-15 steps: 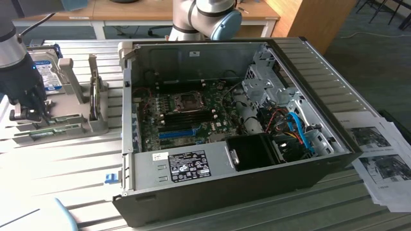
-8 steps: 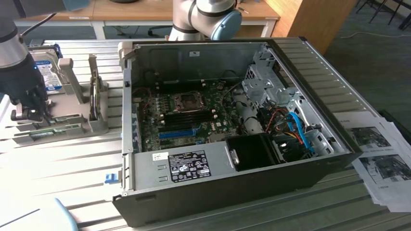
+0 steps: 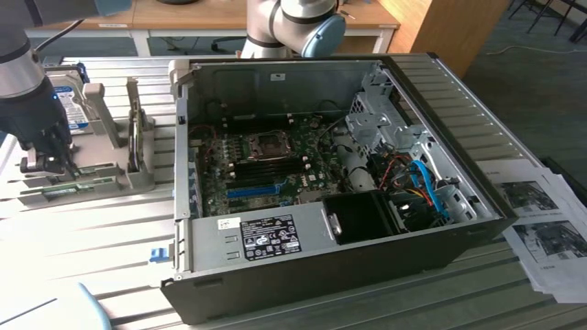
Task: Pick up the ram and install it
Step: 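Pick up the ram and move it above insertion slot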
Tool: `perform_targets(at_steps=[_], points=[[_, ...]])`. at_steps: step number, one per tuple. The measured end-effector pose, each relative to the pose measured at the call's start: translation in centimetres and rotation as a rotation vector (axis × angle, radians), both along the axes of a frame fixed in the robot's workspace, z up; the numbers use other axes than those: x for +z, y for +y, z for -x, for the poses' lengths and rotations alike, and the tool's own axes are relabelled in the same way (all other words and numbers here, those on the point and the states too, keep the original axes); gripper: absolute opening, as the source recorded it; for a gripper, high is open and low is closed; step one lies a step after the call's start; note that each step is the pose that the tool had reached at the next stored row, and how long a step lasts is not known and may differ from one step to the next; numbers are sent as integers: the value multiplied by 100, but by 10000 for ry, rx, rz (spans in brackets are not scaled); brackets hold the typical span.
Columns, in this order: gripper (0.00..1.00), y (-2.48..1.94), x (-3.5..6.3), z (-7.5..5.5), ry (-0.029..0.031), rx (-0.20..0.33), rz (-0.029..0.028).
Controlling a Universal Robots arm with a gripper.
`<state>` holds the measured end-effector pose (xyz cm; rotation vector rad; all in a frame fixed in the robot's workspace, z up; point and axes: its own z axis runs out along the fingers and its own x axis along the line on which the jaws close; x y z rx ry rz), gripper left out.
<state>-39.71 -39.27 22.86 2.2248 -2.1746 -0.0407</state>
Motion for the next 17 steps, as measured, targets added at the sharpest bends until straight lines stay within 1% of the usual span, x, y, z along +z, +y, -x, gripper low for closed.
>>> perform_targets(at_steps=[4, 17], points=[[23, 0, -4, -1, 1, 1, 0], [23, 0, -89, -1, -1, 1, 0]])
